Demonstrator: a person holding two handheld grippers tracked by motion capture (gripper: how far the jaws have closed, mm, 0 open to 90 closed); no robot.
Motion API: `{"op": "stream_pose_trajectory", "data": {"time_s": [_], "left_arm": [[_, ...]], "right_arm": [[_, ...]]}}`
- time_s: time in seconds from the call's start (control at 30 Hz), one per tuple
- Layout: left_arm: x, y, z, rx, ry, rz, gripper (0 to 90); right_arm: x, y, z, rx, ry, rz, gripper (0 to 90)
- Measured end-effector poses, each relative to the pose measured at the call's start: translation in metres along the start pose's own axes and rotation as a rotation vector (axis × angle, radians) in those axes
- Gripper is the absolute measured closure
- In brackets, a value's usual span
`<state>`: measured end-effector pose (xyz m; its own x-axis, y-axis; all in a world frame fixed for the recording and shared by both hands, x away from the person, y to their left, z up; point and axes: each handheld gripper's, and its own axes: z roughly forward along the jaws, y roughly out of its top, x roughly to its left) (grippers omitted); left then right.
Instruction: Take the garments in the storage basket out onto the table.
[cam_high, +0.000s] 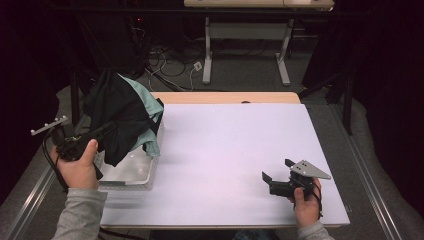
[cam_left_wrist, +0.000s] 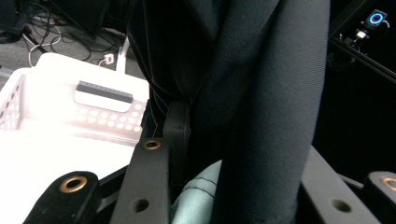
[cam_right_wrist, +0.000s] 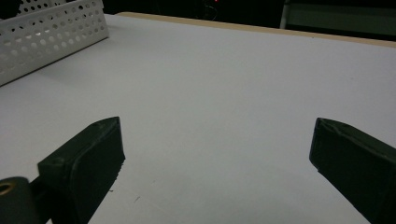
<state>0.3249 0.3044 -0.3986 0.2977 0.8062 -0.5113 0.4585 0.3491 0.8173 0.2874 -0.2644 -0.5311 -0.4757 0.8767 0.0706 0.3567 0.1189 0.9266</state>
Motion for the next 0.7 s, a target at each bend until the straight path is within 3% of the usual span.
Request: {"op": "stream_pose_trajectory", "data": {"time_s": [0.7], "left_arm": [[-0.049, -0.013, 0.022, 0.030, -0.116, 0.087, 67.7]], "right_arm": [[0.002, 0.001, -0.003, 0.000, -0.009, -0.016, 2.7]]}}
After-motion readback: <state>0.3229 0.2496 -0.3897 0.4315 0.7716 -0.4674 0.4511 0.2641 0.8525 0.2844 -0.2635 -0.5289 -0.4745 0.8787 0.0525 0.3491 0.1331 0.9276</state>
